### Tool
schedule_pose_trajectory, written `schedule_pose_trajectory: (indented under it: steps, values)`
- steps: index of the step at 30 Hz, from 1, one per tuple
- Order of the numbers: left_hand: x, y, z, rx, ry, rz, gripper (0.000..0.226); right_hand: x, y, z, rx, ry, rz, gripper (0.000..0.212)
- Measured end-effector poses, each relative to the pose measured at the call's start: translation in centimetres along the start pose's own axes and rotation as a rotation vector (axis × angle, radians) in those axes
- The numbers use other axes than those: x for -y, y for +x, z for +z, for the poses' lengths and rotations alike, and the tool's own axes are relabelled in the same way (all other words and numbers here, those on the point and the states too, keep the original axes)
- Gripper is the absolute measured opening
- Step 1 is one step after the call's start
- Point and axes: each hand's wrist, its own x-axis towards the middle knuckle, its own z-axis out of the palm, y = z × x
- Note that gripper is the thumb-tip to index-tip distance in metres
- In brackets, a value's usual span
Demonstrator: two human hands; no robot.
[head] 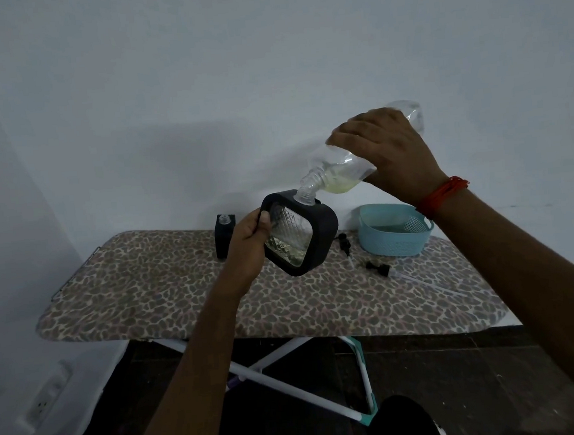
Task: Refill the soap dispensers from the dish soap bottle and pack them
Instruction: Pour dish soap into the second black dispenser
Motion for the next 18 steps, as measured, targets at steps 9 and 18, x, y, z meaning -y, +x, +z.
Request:
schedule_pose_trajectory:
  steps: [9,18]
  values:
    - [-0.21,-0.08,-0.11,-0.013,-0.010,-0.007,0.031,0.11,0.23,-0.06,-0.011,-0.003,-0.016,0.033]
    - [-0.54,-0.06,-0.02,-0.022,-0.015,-0.007,0.031,-0.01,0.47,-0.30,-0.016,-0.006,-0.032,0.035]
